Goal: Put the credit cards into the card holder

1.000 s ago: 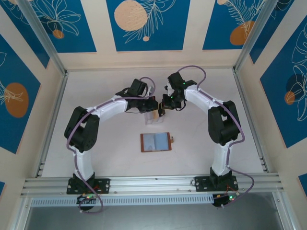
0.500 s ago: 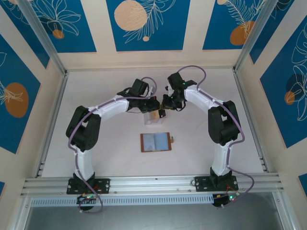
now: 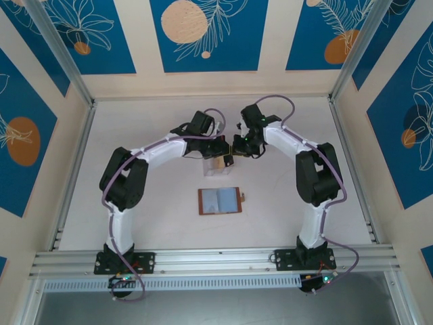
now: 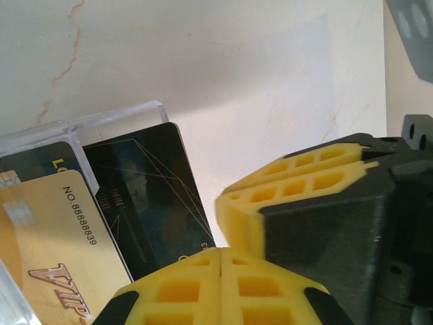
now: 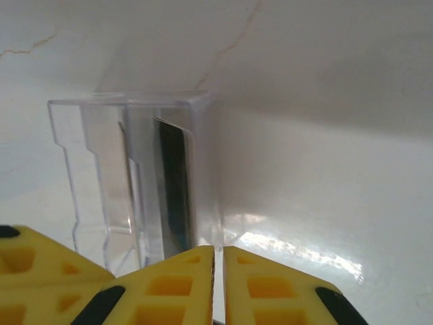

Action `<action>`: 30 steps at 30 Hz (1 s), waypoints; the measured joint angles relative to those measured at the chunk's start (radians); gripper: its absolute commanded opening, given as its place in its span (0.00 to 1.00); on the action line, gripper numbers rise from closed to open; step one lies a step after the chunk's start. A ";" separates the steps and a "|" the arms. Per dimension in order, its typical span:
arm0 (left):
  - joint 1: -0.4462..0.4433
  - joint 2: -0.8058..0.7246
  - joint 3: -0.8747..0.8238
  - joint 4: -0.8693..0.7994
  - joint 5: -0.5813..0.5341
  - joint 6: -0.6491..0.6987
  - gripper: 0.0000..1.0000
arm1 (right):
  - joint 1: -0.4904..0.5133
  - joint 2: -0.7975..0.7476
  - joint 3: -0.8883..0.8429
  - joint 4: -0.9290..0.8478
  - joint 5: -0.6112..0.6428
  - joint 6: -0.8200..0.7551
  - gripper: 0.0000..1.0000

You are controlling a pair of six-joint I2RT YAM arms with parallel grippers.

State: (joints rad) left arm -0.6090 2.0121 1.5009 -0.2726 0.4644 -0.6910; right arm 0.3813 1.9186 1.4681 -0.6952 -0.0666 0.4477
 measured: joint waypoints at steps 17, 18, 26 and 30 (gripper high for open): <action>-0.011 0.060 0.004 -0.005 -0.001 -0.006 0.00 | -0.049 -0.024 -0.071 0.081 -0.087 0.044 0.13; -0.011 0.060 0.006 -0.007 -0.002 -0.006 0.00 | -0.049 -0.022 -0.073 0.084 -0.092 0.045 0.13; -0.014 0.064 0.021 -0.011 -0.005 -0.006 0.00 | -0.052 0.002 -0.080 0.120 -0.143 0.062 0.12; -0.018 0.072 0.036 -0.020 -0.010 -0.006 0.00 | -0.062 0.012 -0.098 0.139 -0.175 0.077 0.12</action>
State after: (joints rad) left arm -0.6270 2.0846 1.5372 -0.2924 0.4549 -0.6968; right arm 0.3195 1.9308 1.3705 -0.5564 -0.2420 0.5251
